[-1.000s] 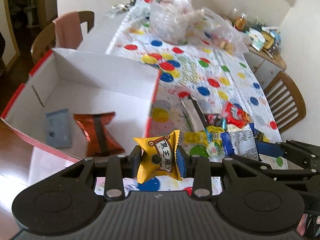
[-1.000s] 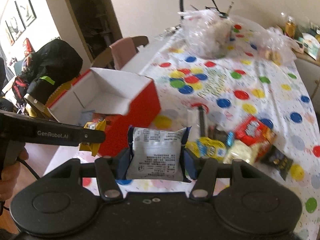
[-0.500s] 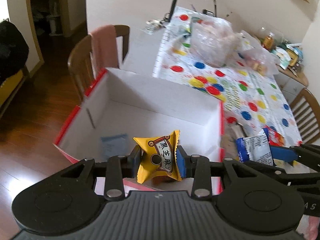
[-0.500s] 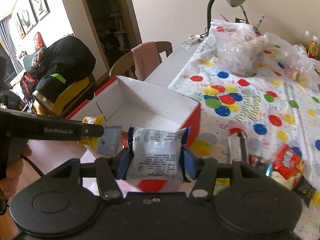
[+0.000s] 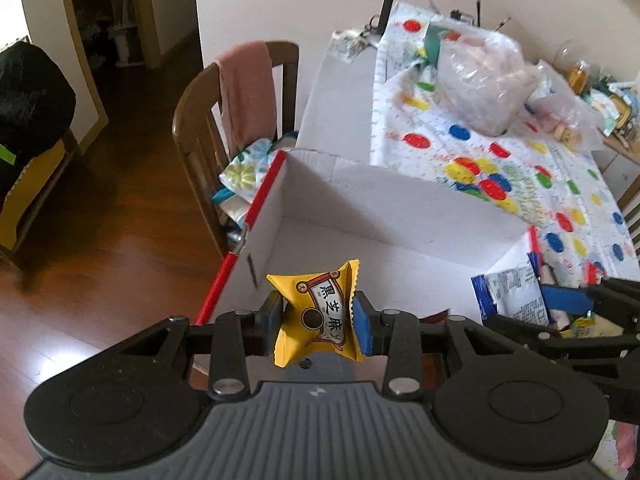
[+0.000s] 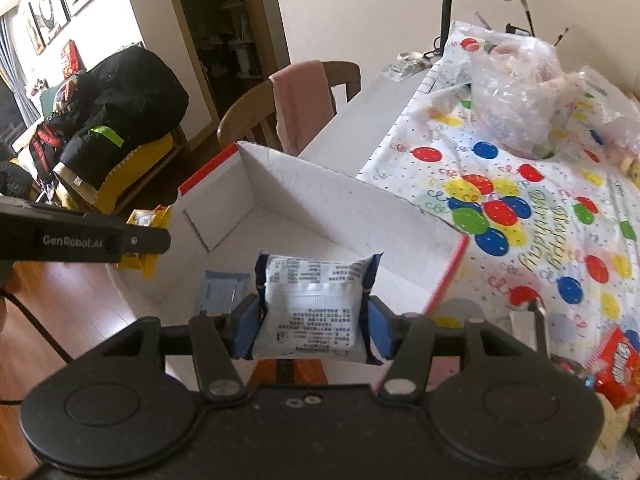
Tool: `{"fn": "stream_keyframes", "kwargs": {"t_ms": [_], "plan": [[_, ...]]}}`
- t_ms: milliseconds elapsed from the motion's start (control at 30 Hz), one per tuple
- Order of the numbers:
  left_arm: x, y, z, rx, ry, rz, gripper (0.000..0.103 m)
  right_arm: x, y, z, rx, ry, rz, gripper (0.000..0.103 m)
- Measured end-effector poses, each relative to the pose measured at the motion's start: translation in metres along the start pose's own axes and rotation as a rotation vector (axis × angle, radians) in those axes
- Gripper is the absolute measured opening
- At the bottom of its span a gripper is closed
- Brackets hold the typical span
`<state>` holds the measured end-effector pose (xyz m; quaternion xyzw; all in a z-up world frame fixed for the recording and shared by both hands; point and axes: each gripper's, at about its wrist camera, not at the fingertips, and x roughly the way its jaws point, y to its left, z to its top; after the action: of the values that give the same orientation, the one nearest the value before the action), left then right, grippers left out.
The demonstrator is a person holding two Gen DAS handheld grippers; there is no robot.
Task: Organize snacks
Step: 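Carry white packet and yellow candy into the box and release both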
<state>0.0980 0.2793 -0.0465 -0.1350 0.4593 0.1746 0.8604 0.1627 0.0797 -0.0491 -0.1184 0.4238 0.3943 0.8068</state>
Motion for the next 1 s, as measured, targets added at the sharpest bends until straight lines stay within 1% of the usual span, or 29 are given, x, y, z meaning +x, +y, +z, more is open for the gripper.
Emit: {"fn": "stream_keyframes", "kwargs": {"t_ms": [200, 467, 667, 900, 1000], "plan": [[0.027, 0.009, 0.009, 0.005, 0.055, 0.017, 0.036, 0.033, 0.010, 0.013, -0.024, 0.042, -0.006, 0.056], [0.056, 0.007, 0.010, 0.032, 0.130, 0.017, 0.036, 0.064, 0.014, 0.018, -0.042, 0.096, -0.019, 0.056], [0.073, 0.003, 0.006, 0.059, 0.176, 0.014, 0.036, 0.077, 0.017, 0.016, -0.064, 0.129, -0.031, 0.056], [0.090, 0.000, 0.001, 0.070, 0.230, 0.034, 0.037, 0.087, 0.020, 0.009, -0.083, 0.167, -0.035, 0.057], [0.093, -0.001, -0.002, 0.072, 0.238, 0.031, 0.037, 0.088, 0.020, 0.008, -0.084, 0.171, -0.037, 0.058]]}}
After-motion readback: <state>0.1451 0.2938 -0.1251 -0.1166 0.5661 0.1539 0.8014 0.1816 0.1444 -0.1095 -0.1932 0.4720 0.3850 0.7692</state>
